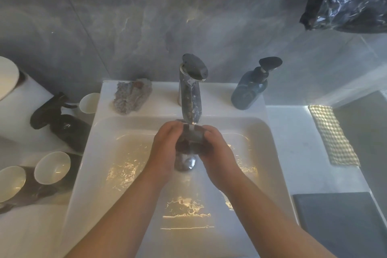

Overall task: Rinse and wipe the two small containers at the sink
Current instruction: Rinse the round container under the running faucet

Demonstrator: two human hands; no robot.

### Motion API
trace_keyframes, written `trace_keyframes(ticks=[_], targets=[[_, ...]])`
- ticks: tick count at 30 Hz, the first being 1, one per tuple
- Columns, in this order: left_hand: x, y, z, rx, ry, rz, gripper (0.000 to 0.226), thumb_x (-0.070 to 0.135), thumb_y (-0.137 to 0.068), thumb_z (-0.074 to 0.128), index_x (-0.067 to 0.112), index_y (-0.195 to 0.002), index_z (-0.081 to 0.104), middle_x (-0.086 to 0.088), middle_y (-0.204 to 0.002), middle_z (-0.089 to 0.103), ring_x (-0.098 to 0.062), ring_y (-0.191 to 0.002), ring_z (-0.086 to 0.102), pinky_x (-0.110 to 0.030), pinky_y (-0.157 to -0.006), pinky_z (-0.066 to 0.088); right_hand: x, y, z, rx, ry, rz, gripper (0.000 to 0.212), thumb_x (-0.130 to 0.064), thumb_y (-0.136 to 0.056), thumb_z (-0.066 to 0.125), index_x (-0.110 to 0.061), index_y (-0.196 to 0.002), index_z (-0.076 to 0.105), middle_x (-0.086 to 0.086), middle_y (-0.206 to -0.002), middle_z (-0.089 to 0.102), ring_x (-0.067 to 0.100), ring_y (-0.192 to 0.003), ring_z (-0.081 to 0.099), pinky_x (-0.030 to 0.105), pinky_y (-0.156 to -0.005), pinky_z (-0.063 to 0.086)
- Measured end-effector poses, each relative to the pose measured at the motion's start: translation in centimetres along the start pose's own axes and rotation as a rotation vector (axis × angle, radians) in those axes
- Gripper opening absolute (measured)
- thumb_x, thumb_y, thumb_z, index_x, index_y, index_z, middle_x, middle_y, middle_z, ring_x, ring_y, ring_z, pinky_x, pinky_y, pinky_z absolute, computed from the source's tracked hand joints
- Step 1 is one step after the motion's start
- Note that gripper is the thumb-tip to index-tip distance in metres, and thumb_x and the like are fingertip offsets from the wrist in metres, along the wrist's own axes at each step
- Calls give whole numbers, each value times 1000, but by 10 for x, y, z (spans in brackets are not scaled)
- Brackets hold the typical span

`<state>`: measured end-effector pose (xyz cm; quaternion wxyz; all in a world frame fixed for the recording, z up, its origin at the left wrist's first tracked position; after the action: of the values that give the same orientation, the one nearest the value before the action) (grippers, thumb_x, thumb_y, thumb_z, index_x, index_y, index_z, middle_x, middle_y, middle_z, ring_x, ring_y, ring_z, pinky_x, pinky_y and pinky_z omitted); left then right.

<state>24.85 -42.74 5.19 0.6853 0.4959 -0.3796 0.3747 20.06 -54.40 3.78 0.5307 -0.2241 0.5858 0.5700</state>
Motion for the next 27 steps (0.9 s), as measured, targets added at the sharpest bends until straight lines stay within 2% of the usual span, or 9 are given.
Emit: trace_keyframes(ticks=[4,9,11,14,16,18,22,24,27], targets=[[-3,2,1,-23,-67,45,23,49,-75,68,33,-91,72,-6,-104,74,-31,-103,70,-53,-91,57,-2,1,0,-4,44,-21,62,-49,-88,60,3,-122,56,35,-122,58,55,-117,54,69,-103,41],[-4,2,2,272,-29,-52,28,28,-92,47,20,-75,68,-4,-83,70,-24,-79,65,-28,-61,50,-6,5,13,98,192,-23,52,-60,-87,39,-18,-105,65,12,-111,70,28,-105,66,49,-97,54],[-6,0,2,319,-36,-119,28,31,-83,47,12,-73,65,-11,-83,69,-26,-76,63,-31,-60,52,-11,5,13,163,190,-25,52,-55,-84,33,-15,-96,64,14,-103,69,25,-96,65,40,-89,54],[-7,1,3,332,-14,-176,33,39,-72,49,12,-73,66,-16,-89,72,-33,-84,67,-44,-75,57,-18,5,13,186,213,-57,41,-47,-89,35,-16,-76,59,10,-82,64,14,-76,59,31,-73,50],[-8,1,2,341,37,-212,27,36,-73,50,18,-69,69,-20,-90,72,-38,-89,68,-47,-82,56,-20,4,12,184,252,-100,38,-29,-100,39,-17,-66,46,-1,-67,48,2,-59,45,19,-61,41],[-10,1,1,348,98,-244,24,29,-75,54,20,-59,69,-18,-83,69,-37,-87,66,-46,-79,55,-20,0,9,208,272,-99,34,-14,-101,38,-8,-69,46,0,-69,44,4,-59,40,18,-55,36],[-10,2,3,330,158,-252,22,23,-78,63,21,-59,75,-12,-79,73,-36,-86,69,-47,-77,57,-19,-5,4,267,122,28,28,-14,-97,43,-4,-78,62,9,-78,55,19,-73,49,27,-62,40],[-7,3,7,276,178,-194,22,37,-79,63,22,-72,79,-11,-88,77,-37,-93,71,-51,-85,58,-18,-3,4,267,40,50,29,-17,-96,50,-9,-76,69,9,-77,64,23,-76,58,30,-66,46],[-3,5,8,218,78,-86,39,55,-70,64,22,-83,79,-12,-93,77,-37,-97,72,-59,-91,56,-18,4,12,181,72,24,39,-36,-92,48,-5,-92,71,15,-87,72,23,-80,66,30,-72,53]])
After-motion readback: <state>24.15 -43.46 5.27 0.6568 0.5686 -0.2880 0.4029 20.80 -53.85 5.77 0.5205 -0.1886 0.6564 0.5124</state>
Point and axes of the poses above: each hand's wrist, its own y-axis away from the middle knuckle, its own z-axis out of the palm, x = y × z, the point moved 3 cm from there along -y, towards the middle knuckle
